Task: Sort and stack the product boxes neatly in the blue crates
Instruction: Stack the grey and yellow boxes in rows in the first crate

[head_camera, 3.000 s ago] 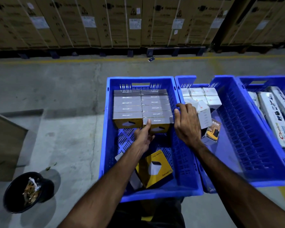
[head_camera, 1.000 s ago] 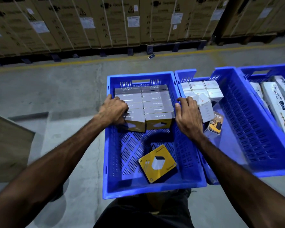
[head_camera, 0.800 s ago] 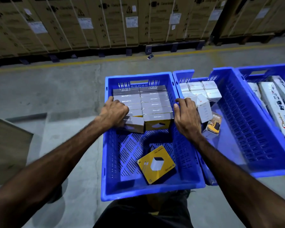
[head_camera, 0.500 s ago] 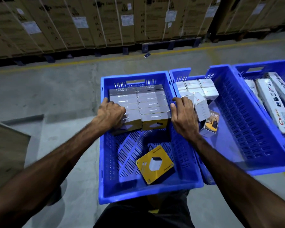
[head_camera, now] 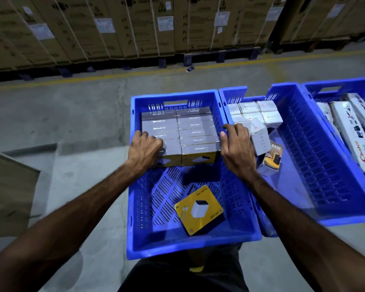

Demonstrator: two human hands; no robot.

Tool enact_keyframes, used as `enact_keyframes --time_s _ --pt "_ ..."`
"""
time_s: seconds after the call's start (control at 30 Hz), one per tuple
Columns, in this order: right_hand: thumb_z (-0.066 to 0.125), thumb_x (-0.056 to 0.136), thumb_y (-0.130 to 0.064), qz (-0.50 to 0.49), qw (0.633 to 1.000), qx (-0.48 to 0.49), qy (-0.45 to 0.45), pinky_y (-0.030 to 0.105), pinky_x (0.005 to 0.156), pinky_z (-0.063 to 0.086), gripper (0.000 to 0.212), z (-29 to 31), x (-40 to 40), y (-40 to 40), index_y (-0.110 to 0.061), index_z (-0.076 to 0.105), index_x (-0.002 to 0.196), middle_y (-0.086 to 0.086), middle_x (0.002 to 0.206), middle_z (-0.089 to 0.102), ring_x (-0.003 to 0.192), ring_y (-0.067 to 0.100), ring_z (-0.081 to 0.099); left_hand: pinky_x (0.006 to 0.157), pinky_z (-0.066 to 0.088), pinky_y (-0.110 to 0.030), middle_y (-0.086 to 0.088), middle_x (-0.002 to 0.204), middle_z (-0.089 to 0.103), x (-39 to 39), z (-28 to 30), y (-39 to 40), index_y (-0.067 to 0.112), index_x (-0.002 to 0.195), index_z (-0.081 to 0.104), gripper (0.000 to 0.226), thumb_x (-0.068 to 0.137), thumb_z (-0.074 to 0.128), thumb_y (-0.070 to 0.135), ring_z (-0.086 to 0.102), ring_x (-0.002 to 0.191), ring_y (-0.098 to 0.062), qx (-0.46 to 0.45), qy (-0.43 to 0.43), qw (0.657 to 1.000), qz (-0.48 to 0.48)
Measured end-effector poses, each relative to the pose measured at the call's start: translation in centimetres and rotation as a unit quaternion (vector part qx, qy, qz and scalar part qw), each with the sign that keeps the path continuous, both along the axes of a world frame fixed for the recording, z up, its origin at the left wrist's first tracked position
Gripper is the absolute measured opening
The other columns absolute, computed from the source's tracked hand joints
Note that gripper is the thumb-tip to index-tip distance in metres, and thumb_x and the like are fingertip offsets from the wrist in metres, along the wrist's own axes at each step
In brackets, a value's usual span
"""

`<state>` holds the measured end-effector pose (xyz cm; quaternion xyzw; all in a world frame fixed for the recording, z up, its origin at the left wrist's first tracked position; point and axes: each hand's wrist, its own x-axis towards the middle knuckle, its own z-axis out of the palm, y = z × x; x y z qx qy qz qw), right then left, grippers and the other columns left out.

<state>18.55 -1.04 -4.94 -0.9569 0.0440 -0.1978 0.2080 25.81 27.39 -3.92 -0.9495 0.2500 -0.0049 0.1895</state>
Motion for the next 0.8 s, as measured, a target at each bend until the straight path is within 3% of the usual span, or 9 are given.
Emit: enact_keyframes --time_s 0.23,0.47,0.6,0.7,0.8 --pt "0.035 0.109 -0.038 -0.003 1.000 0.011 0.014 0.043 0.080 0.046 0.035 0.4 -0.2 0.1 -0.013 0.057 0.121 0.010 0.110 0.055 0.100 0.026 0.050 0.064 0.040 -0.032 -0.003 0.104 0.074 -1.5 0.4 -1.8 0.019 0.099 0.070 0.058 0.080 0.071 0.073 0.071 0.098 -0.023 -0.024 0.077 0.992 0.092" --pt "0.036 0.109 -0.037 -0.004 1.000 0.007 0.023 0.043 0.082 0.045 0.035 0.6 -0.2 0.2 -0.012 0.057 0.121 0.011 0.112 0.055 0.102 0.027 0.050 0.074 0.055 -0.042 -0.013 0.109 0.070 -3.5 0.8 -2.1 0.009 0.110 0.070 0.046 0.089 0.078 0.049 0.072 0.098 -0.034 -0.129 0.100 0.973 0.161" --pt "0.036 0.108 -0.037 -0.009 1.000 0.008 0.025 0.042 0.082 0.044 0.035 0.7 -0.2 0.3 -0.012 0.058 0.121 0.011 0.113 0.056 0.104 0.027 0.050 0.075 0.056 -0.046 -0.016 0.109 0.069 -7.1 0.7 -2.3 0.007 0.105 0.068 0.017 0.094 0.067 0.019 0.070 0.097 -0.044 -0.217 0.086 0.955 0.182" --pt "0.037 0.108 -0.036 -0.010 1.000 0.007 0.028 0.042 0.083 0.045 0.035 0.7 -0.2 0.3 -0.012 0.058 0.121 0.011 0.113 0.056 0.104 0.027 0.050 0.076 0.060 -0.040 -0.011 0.105 0.073 -10.6 -1.1 -3.4 0.014 0.112 0.073 0.029 0.092 0.072 0.034 0.072 0.093 -0.034 -0.262 0.200 0.929 0.170" --pt "0.037 0.108 -0.037 -0.010 0.999 0.011 0.033 0.044 0.085 0.046 0.034 0.7 -0.2 0.2 -0.012 0.057 0.121 0.011 0.114 0.055 0.105 0.026 0.050 0.086 0.060 -0.045 -0.010 0.118 0.070 -11.7 -4.0 -4.6 0.014 0.125 0.065 0.057 0.084 0.080 0.050 0.069 0.103 -0.032 -0.223 0.338 0.902 0.152"
